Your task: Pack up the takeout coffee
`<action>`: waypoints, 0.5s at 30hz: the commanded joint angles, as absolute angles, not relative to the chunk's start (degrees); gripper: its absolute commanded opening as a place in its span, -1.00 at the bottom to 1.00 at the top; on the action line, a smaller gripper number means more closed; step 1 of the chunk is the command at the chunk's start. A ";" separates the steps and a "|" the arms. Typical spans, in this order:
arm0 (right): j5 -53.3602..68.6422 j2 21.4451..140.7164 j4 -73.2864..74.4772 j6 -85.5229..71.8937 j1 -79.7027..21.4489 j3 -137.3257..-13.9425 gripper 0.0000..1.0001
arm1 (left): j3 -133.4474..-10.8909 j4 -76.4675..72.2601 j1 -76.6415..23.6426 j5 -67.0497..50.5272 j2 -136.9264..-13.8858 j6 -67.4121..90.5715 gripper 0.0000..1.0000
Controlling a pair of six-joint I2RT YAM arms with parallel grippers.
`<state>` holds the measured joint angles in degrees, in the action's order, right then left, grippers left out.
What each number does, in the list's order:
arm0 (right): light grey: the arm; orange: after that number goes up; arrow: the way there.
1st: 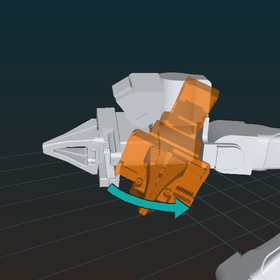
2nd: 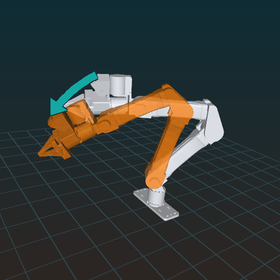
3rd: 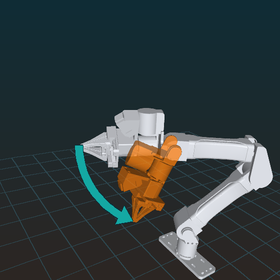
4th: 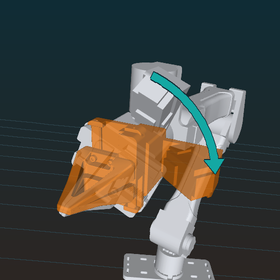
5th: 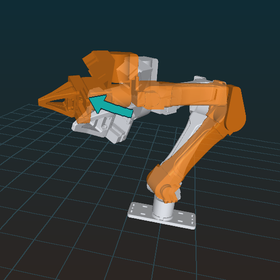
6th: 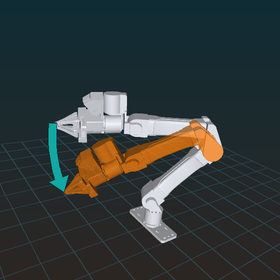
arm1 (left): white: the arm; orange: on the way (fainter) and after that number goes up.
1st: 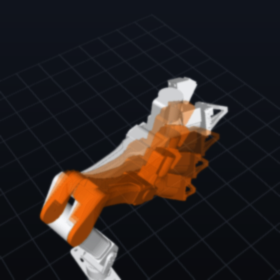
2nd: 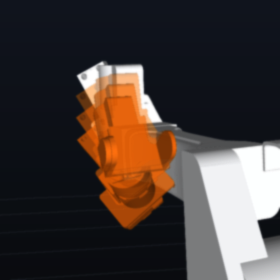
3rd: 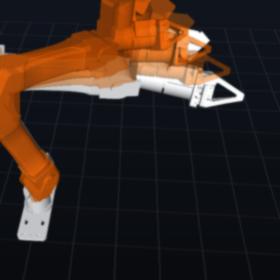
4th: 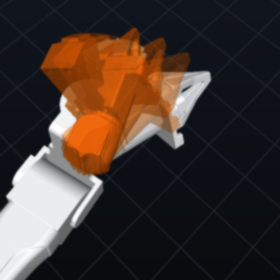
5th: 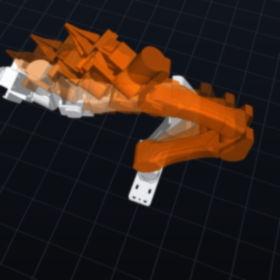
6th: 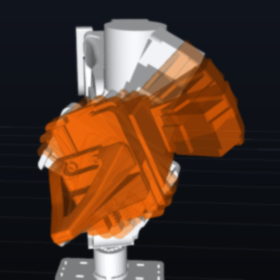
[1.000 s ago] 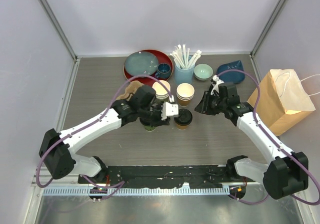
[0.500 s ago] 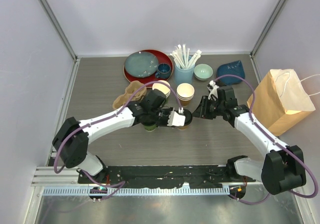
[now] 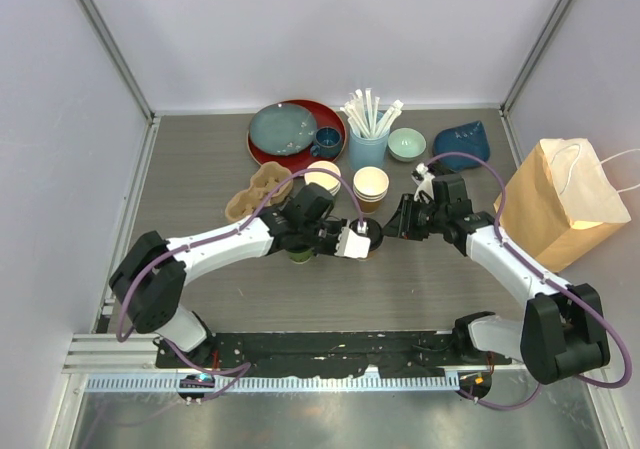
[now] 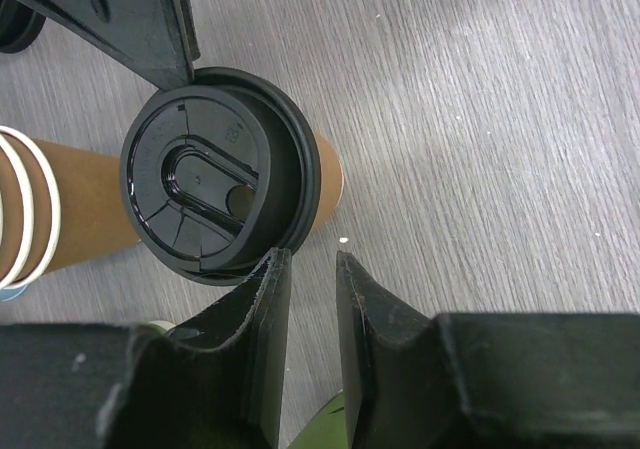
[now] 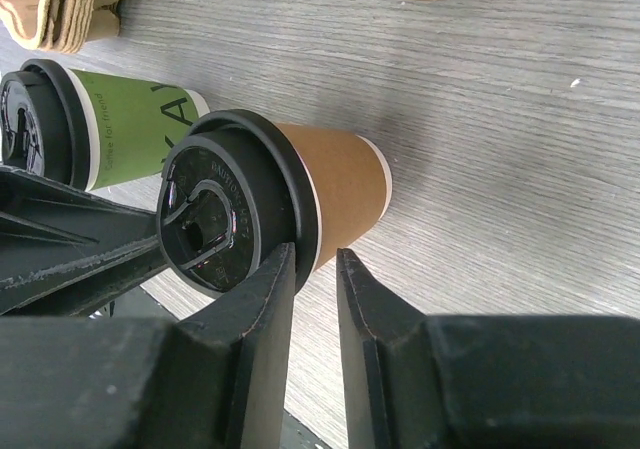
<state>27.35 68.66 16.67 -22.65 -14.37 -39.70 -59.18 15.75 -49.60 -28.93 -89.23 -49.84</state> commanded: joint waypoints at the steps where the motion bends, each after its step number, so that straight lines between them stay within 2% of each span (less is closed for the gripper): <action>1: 27.60 69.26 15.03 -22.24 -14.15 -39.02 -0.44 | -58.01 10.81 -49.66 -28.92 -89.91 -51.41 -0.43; 13: 28.91 69.78 12.84 -23.90 -14.15 -34.73 -0.53 | -53.71 10.28 -49.57 -29.70 -91.49 -53.44 -0.46; 15: 29.09 70.40 12.13 -24.17 -14.06 -33.84 -0.61 | -53.09 9.32 -49.75 -30.15 -91.84 -53.18 -0.46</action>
<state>29.12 68.62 12.12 -23.46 -13.74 -37.23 -55.92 9.61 -49.60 -29.02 -89.52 -52.23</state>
